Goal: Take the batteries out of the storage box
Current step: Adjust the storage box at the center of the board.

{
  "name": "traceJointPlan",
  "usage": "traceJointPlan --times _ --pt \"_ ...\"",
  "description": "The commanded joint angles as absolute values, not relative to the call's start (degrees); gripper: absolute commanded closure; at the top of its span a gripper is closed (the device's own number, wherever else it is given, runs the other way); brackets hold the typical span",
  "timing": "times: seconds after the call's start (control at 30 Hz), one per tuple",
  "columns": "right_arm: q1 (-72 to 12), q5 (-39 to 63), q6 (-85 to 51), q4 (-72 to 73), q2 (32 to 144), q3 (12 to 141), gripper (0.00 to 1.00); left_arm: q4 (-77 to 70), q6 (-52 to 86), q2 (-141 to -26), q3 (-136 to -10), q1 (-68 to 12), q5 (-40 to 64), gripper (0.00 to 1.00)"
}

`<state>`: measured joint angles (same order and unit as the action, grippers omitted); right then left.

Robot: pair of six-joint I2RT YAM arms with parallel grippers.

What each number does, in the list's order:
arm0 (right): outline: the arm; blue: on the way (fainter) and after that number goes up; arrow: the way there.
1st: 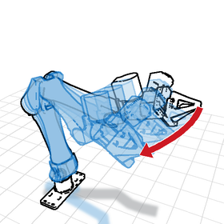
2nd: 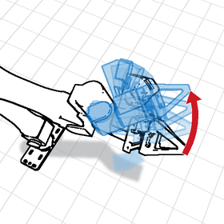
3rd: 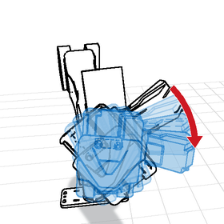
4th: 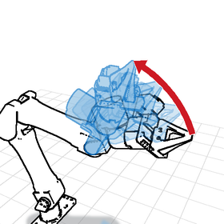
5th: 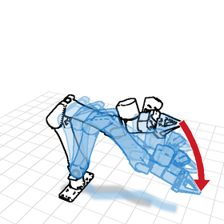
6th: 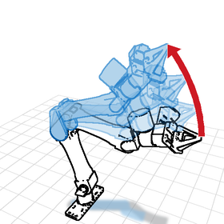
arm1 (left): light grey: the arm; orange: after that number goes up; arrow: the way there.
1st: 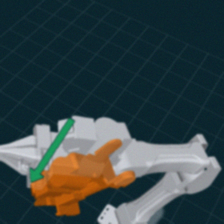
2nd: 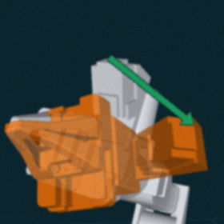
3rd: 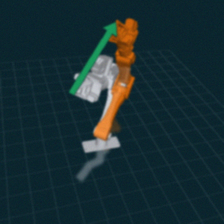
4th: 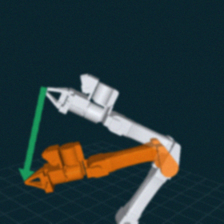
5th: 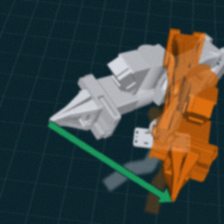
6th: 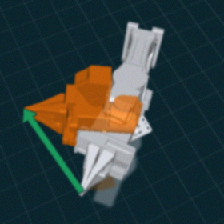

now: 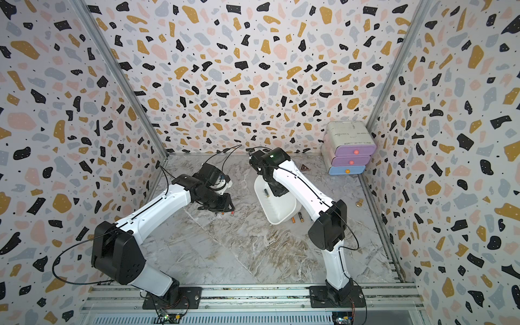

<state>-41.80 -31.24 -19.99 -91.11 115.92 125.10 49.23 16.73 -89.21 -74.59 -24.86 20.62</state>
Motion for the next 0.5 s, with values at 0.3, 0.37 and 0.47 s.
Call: traceJointPlan --times 0.3,0.37,0.47 --pt "-42.03 -5.59 -27.08 -74.06 110.05 106.26 1.0 45.68 19.09 -86.8 -74.86 -24.66 23.38 0.71" --pt "-42.01 -0.88 -30.48 -67.64 108.79 101.87 1.0 45.7 19.17 -87.12 -75.08 -24.67 23.55 0.71" --pt "-42.1 2.25 -34.16 -62.24 107.89 98.11 1.0 45.95 19.32 -87.01 -74.82 -24.65 23.56 0.71"
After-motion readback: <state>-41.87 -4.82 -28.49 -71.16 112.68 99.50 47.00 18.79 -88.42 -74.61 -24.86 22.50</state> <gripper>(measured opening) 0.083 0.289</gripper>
